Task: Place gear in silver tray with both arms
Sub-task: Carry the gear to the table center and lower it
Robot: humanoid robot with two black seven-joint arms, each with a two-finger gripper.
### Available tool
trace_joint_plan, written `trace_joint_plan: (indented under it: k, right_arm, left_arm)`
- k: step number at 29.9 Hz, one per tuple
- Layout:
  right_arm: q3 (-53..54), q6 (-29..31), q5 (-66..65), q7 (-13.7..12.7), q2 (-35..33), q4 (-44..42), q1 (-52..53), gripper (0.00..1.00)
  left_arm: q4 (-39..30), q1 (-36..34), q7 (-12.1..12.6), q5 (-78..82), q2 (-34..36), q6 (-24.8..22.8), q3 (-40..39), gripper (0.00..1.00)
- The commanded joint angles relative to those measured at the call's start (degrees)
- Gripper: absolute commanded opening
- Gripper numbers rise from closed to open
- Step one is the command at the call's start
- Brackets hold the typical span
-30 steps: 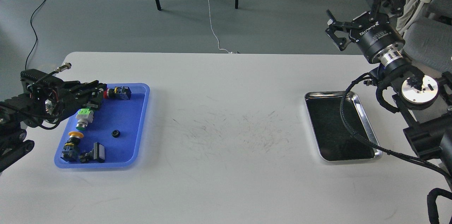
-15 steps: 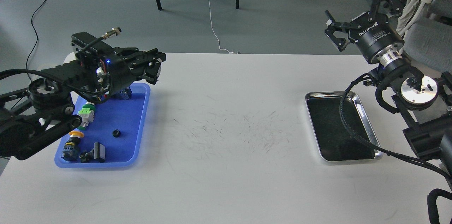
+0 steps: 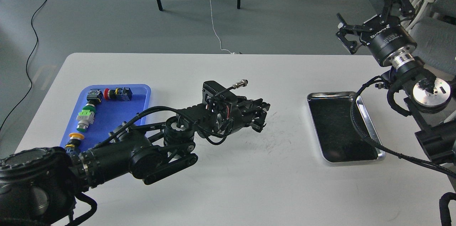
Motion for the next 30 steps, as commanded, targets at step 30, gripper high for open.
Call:
trace_joint_plan:
  k: [30]
  right_arm:
    - [0.0,0.0,0.0,0.0,0.0,0.4,-2.0,0.99]
  left_arm:
    - [2.4,6.1,0.0,0.0,-0.6,2.9,2.4,0.15]
